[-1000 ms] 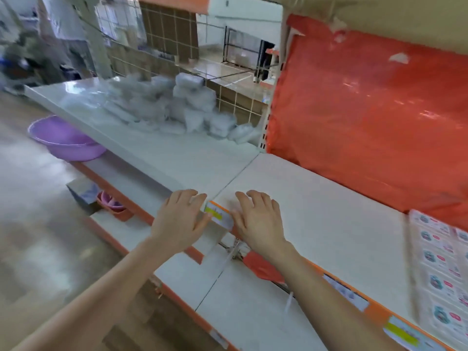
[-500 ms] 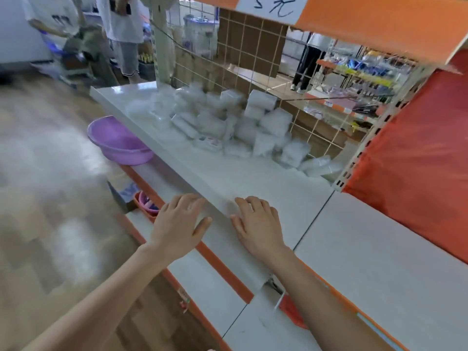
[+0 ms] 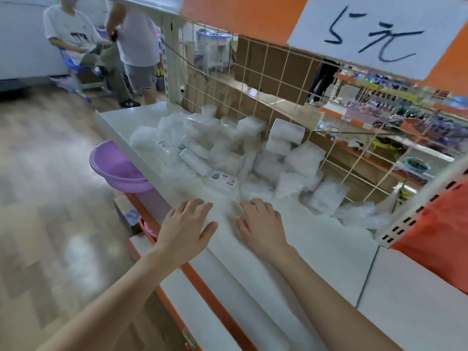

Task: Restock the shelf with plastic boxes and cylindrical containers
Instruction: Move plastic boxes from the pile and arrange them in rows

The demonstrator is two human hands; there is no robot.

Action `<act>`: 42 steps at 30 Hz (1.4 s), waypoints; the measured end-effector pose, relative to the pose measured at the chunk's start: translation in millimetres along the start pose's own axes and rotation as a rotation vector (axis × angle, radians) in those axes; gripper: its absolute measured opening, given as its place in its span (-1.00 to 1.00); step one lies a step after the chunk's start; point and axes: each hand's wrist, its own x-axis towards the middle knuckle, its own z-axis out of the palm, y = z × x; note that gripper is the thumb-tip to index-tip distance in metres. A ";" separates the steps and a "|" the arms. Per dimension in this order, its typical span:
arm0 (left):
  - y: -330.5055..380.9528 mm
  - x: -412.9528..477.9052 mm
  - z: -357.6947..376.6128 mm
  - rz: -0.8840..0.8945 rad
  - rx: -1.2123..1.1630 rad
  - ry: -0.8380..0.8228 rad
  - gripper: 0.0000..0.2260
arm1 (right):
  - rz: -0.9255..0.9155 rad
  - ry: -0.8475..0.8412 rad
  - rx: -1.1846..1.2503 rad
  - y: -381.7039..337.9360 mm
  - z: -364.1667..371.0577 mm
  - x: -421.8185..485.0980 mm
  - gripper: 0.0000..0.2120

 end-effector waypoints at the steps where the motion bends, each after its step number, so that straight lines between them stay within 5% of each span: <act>1: -4.1 7.2 2.1 0.008 -0.001 -0.009 -0.54 | -0.003 -0.006 0.002 -0.4 1.3 6.7 -0.65; 14: -70.7 85.8 -10.4 0.326 -0.036 -0.053 -0.60 | 0.133 0.046 -0.007 -40.7 32.4 79.0 -0.60; 21: -67.9 110.6 -11.1 0.602 -0.160 -0.009 -0.76 | 0.288 0.224 -0.046 -56.5 41.9 61.0 -0.75; 27: -51.6 119.1 -2.0 0.764 -0.192 -0.067 -0.65 | 0.477 0.239 -0.023 -50.8 37.1 28.7 -0.73; 30: -42.3 120.9 5.0 0.804 -0.232 -0.088 -0.77 | 0.574 0.253 0.002 -45.1 31.7 11.5 -0.67; 42: 1.4 130.2 37.7 0.681 -0.354 -0.237 -0.64 | 0.581 0.289 0.027 -19.5 11.3 -36.3 -0.74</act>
